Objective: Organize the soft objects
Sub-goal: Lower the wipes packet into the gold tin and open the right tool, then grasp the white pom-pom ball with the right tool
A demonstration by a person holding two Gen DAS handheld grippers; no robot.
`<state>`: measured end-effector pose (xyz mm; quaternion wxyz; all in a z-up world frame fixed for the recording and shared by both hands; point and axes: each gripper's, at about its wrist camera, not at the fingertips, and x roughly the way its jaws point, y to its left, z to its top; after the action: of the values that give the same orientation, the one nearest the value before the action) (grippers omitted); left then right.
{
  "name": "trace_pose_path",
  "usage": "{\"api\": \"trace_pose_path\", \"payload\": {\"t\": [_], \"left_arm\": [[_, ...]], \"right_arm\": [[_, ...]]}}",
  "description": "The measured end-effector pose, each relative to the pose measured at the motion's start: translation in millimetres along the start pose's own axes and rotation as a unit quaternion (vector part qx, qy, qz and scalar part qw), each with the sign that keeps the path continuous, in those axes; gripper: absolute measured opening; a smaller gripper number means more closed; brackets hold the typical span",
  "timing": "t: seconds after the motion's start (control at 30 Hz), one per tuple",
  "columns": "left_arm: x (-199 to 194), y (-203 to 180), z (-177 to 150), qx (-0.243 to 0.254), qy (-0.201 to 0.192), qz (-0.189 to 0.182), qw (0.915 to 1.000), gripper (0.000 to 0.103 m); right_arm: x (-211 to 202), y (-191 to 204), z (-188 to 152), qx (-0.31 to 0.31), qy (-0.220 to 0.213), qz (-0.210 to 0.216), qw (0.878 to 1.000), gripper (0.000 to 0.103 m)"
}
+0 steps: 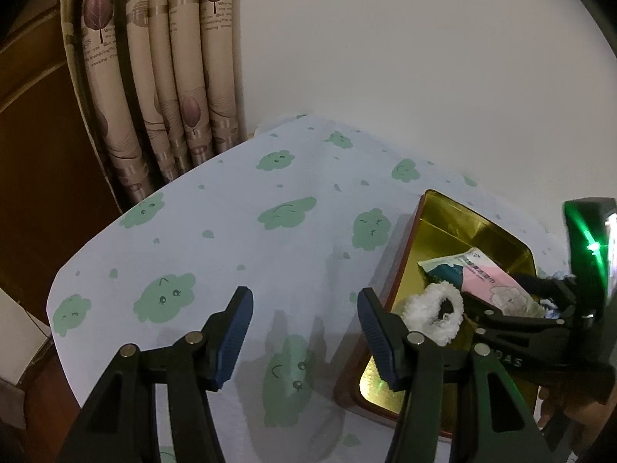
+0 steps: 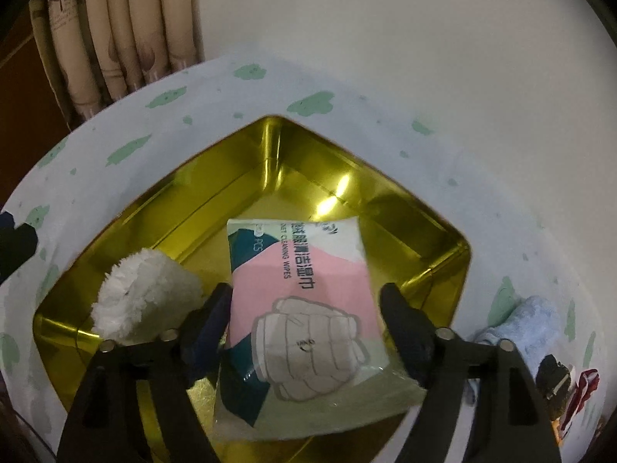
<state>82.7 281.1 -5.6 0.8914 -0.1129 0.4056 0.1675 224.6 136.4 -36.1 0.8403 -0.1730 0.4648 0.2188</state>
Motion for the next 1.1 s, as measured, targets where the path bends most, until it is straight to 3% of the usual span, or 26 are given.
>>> {"api": "trace_pose_path", "payload": {"t": [0.27,0.47,0.67,0.9,1.1], "left_arm": [[1,0,-1,0.001,0.006,0.002,1.0,0.058],[0,2,-1,-0.008,0.008,0.006,0.9999,0.058],[-2,-2,-2,0.002,0.005,0.01,0.9999,0.058],[-6,-12,-4,0.022,-0.003,0.016,0.9996,0.058],[-9,-18,-5,0.035,-0.009,0.016,0.9992,0.058]], "right_arm": [[-53,-12,-16,0.021,-0.042,0.007,0.999,0.083],[-103,-40,-68,0.055,-0.059,0.003,0.997,0.088],[-143,-93,-140,0.113,-0.044,-0.033,0.992,0.09],[-171,-168,-223,0.215,-0.022,-0.097,0.972,0.092],[-175,-211,-262,0.266,-0.019,-0.137,0.954,0.092]]}}
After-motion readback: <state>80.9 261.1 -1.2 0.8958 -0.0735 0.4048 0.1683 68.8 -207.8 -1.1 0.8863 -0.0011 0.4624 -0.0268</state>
